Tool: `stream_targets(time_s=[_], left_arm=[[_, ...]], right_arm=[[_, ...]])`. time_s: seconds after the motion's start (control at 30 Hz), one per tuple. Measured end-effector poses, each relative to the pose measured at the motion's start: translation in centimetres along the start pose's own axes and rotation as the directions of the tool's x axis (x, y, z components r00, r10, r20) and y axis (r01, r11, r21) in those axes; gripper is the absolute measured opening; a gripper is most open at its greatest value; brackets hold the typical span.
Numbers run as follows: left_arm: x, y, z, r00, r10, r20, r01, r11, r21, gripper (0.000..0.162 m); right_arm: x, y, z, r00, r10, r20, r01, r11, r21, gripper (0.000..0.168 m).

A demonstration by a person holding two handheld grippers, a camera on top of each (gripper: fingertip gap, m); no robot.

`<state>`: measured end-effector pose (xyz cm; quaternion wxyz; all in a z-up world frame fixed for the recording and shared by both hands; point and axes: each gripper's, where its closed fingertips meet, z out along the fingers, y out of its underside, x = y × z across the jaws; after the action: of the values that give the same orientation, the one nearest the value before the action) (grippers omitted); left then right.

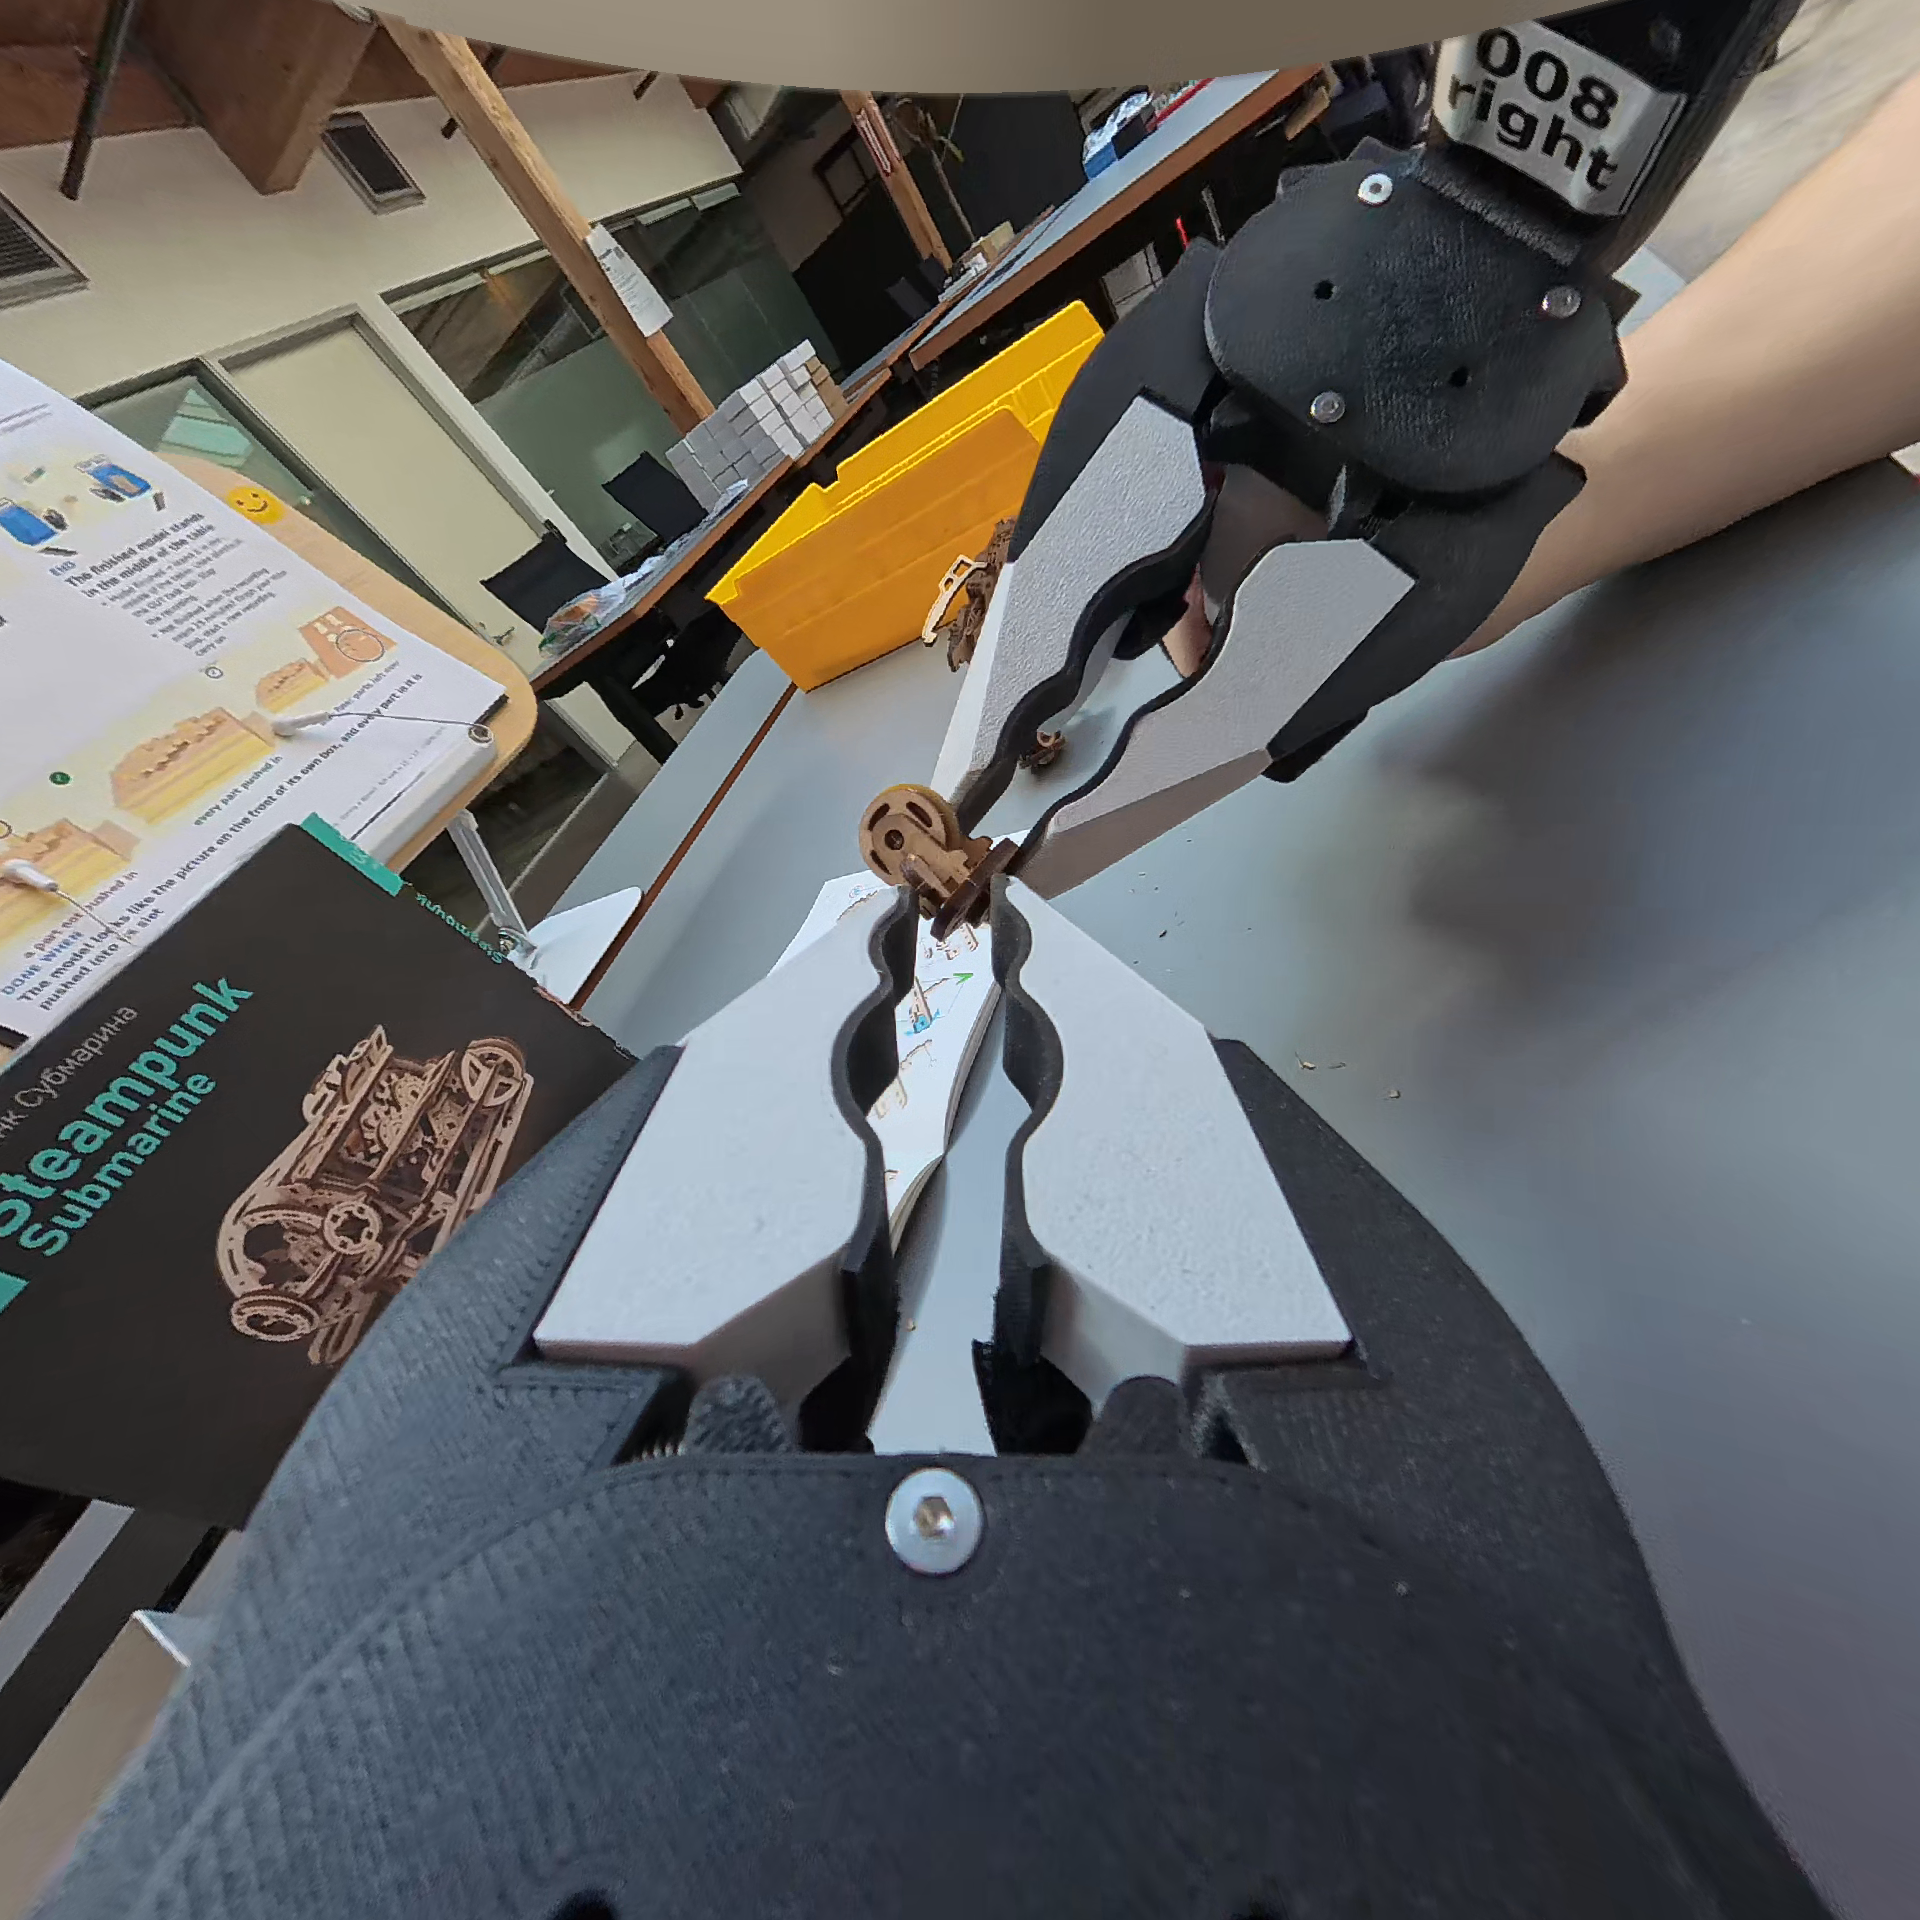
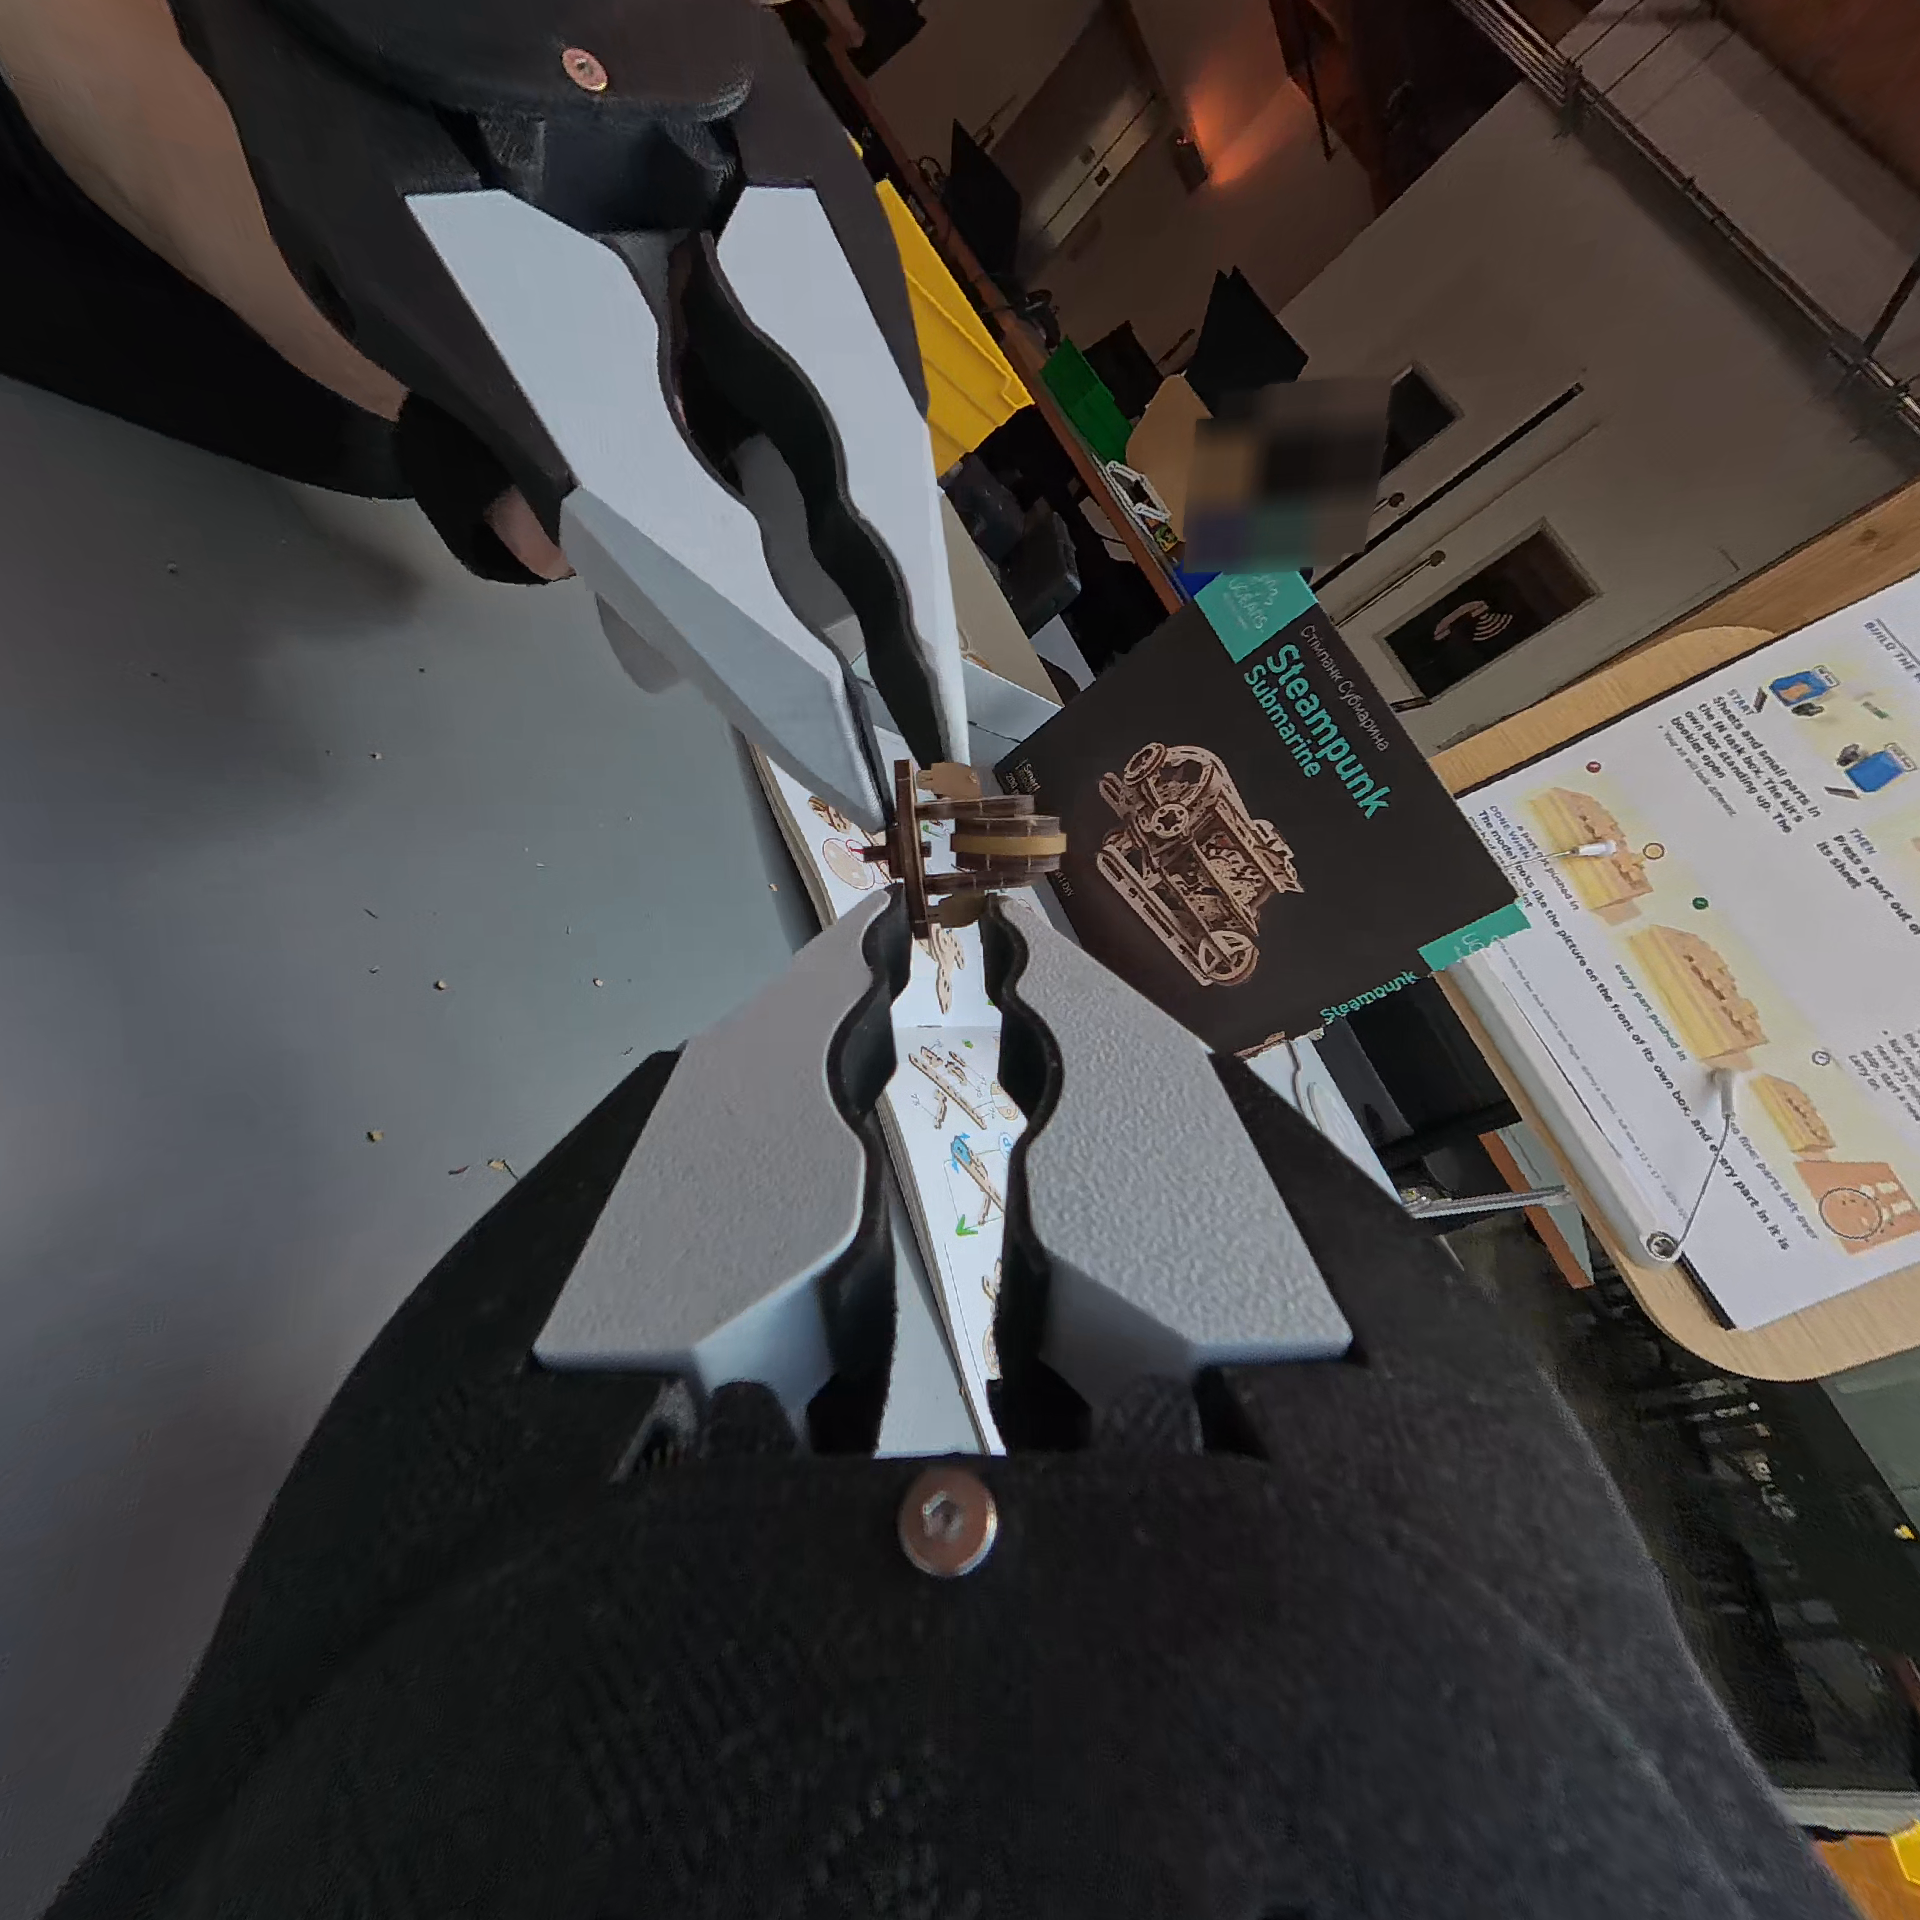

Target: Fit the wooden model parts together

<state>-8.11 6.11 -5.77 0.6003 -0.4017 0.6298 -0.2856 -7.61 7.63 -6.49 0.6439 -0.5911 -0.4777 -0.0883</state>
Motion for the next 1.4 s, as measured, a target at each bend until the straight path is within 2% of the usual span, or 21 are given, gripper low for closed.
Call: stream_targets(time_s=[0.4,0.5,0.63,0.9,1.4], left_arm=[[0.2,0.9,0.0,0.984,0.179,0.024,-0.178,0.983,-0.048,0.014],[-0.3,0.9,-0.1,0.987,0.157,0.034,-0.156,0.987,-0.039,0.024],[0.5,1.1,-0.2,0.986,0.162,-0.036,-0.163,0.987,-0.012,0.036],[2.1,1.1,-0.5,0.971,0.204,-0.127,-0.204,0.979,0.017,0.029],[2.3,1.9,-0.5,0.961,0.229,-0.155,-0.233,0.972,-0.011,0.025]], right_arm=[[-0.4,0.6,0.1,0.998,0.039,0.053,-0.037,0.999,-0.027,0.012],[-0.8,0.8,0.1,0.994,0.062,0.089,-0.059,0.998,-0.035,0.012],[-1.4,1.0,0.1,0.988,0.083,0.134,-0.078,0.996,-0.044,0.012],[-3.1,0.6,0.0,0.972,0.07,0.223,-0.064,0.997,-0.031,0.011],[-3.6,1.0,0.0,0.96,0.103,0.261,-0.09,0.994,-0.06,0.012]])
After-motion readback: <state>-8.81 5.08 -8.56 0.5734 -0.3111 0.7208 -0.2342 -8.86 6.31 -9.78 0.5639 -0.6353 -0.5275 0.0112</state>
